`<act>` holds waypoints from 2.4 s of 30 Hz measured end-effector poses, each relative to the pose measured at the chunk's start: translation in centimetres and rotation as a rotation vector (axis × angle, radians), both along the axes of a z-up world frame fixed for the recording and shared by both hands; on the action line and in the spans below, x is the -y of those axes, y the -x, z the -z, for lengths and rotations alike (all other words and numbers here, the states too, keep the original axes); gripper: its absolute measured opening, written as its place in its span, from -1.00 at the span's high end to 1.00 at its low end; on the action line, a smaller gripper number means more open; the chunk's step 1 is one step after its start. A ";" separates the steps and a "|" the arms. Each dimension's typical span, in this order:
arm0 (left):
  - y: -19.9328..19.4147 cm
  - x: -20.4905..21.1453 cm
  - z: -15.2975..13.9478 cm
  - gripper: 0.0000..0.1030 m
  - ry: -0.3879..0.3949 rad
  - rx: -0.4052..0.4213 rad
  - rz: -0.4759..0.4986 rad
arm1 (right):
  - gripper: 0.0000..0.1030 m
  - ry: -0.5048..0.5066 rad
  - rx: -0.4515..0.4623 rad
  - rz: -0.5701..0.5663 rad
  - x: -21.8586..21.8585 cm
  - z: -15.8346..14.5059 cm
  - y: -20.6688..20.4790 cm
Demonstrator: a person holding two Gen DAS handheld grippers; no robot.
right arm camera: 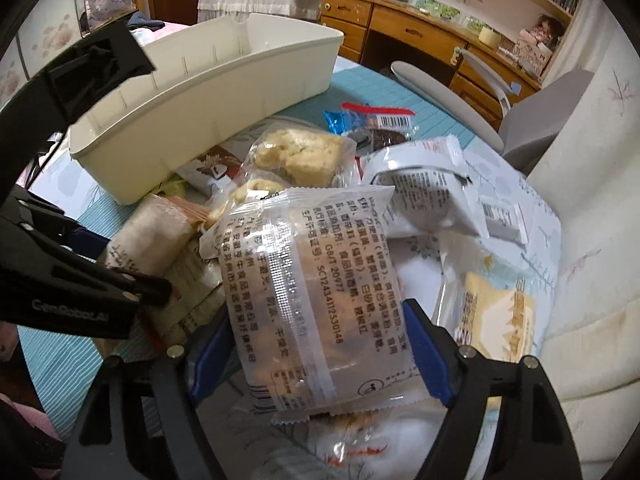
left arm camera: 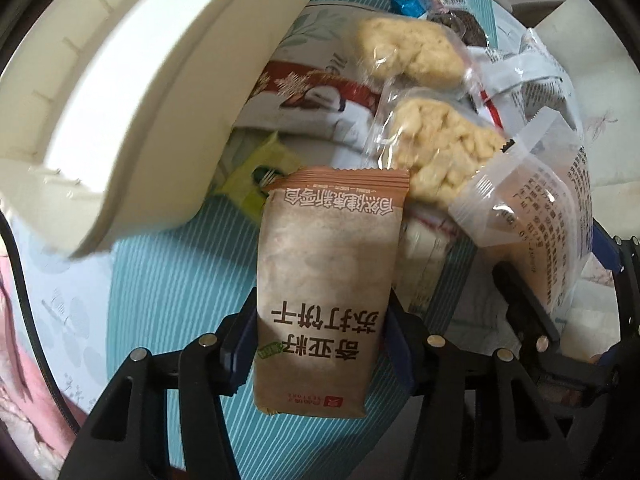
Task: Organize snacks
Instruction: 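Carry both packets over the white tray and open both grippers to drop them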
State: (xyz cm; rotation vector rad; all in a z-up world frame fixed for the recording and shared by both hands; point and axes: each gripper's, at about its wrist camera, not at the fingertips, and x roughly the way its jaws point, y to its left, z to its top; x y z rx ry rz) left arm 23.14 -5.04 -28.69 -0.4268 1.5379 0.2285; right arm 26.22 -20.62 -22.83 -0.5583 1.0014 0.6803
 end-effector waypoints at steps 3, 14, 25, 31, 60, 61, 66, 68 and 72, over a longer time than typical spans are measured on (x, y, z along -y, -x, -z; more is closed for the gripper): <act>1.2 -0.1 -1.2 -0.06 0.005 0.010 0.005 | -0.55 -0.005 -0.060 0.051 0.6 -0.2 0.2; 4.3 -1.1 -7.9 -0.06 -0.009 0.112 0.050 | -0.54 -0.058 -0.198 0.218 1.9 -1.8 2.4; 5.4 -3.1 -14.2 -0.06 0.063 0.242 0.193 | -0.53 -0.196 -0.263 0.347 0.2 -5.0 5.0; 4.9 -6.1 -16.4 -0.06 0.073 0.304 0.293 | -0.53 -0.262 -0.259 0.423 -2.3 -6.7 6.5; -4.0 -23.0 -18.4 -0.07 -0.068 0.489 0.436 | -0.54 -0.523 -0.119 0.602 -19.0 -9.8 2.8; -4.2 -23.2 -18.2 -0.07 -0.074 0.484 0.436 | -0.54 -0.527 -0.119 0.611 -19.2 -9.7 2.5; -5.4 -24.5 -16.9 -0.07 -0.061 0.439 0.406 | -0.57 -0.515 -0.108 0.615 -20.1 -8.9 1.9; -5.5 -24.7 -16.6 -0.17 -0.077 0.429 0.397 | -0.57 -0.509 -0.123 0.630 -20.0 -8.3 1.4; -5.5 -24.3 -16.1 -0.52 -0.103 0.409 0.399 | -0.58 -0.523 -0.136 0.663 -19.2 -7.8 1.2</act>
